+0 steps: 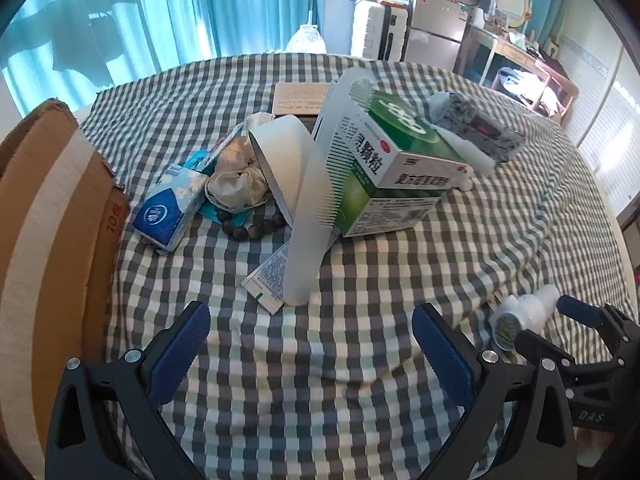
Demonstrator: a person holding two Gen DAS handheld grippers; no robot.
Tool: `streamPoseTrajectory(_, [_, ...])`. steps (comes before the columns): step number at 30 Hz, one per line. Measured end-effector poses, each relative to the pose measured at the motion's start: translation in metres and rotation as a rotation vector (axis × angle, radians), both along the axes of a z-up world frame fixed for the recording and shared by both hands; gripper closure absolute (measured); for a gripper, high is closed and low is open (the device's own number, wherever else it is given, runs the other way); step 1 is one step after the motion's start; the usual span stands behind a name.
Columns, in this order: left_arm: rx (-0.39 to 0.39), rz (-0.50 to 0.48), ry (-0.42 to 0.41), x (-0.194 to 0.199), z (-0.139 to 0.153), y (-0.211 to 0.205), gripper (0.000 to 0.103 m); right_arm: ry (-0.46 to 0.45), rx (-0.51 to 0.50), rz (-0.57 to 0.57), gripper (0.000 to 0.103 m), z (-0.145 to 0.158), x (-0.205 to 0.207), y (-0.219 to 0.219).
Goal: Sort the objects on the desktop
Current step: 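Move both tools back to the bed and grasp the white bottle with the right tool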
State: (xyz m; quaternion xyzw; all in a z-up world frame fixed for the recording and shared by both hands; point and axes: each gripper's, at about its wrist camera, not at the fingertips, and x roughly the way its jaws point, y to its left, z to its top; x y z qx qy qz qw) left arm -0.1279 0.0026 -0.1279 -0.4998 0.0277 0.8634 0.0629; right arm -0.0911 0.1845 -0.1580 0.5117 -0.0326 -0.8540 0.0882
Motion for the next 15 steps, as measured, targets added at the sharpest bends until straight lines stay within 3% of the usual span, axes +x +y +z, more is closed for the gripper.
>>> streamPoseTrajectory(6, [-0.022, 0.018, -0.020, -0.017, -0.021, 0.001, 0.000, 0.031, 0.055, -0.022, 0.005, -0.002, -0.007, 0.003])
streamPoseTrajectory(10, [-0.033, 0.015, -0.001, -0.022, -0.027, 0.001, 0.000, 0.019, 0.013, -0.045, 0.003, -0.005, -0.008, 0.013])
streamPoseTrajectory(15, [-0.024, 0.014, 0.005, -0.029, -0.031, 0.002, 0.000, 0.024, 0.048, -0.052, 0.001, -0.011, -0.015, 0.011])
